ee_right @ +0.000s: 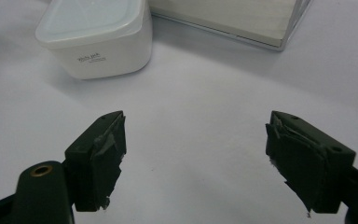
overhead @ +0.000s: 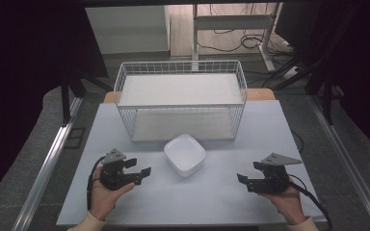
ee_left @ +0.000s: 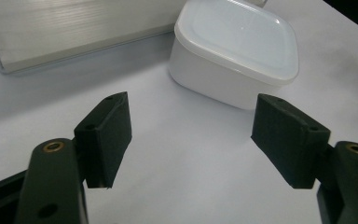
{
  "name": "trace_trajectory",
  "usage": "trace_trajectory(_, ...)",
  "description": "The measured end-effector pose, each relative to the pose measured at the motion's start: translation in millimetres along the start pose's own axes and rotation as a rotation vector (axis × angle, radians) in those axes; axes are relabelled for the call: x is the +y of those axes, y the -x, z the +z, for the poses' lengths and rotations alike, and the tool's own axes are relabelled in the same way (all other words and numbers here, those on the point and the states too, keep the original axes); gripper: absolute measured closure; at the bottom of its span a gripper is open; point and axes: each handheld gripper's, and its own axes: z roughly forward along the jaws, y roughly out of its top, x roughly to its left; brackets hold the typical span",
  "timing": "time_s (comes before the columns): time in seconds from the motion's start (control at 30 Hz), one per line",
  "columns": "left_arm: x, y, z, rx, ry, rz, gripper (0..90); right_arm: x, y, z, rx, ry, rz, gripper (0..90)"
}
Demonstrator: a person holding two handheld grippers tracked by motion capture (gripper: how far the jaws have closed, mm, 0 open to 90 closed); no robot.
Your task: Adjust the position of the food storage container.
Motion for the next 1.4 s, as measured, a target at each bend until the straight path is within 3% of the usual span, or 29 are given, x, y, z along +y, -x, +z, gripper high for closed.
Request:
trace_trajectory(0.33,5.6,-1.0,-2.8,0.007,0.012,-0.012,27.9,-0.6,0.9,2.0,0.002,-0.022,-0.003,21.2)
trace_trajectory(0.57,24.0,0.9,-7.6,0.008,0.034,-0.007,27.8,-1.3,0.2,1.7,0.011,-0.029,0.001,21.7)
trace_trajectory(0.77,37.0,3.2,-4.0,-0.003,0.029,0.013,27.7,-1.2,0.2,0.6,0.010,-0.032,0.006,21.9)
trace_trajectory(1.13,48.6,-0.4,2.4,-0.001,-0.004,0.010,28.4,-1.0,1.6,1.1,0.003,-0.042,0.006,21.8)
trace_trajectory(1.4,71.4,-6.7,15.5,0.006,-0.003,0.013,30.3,-1.4,1.9,2.6,-0.004,-0.049,0.001,21.9)
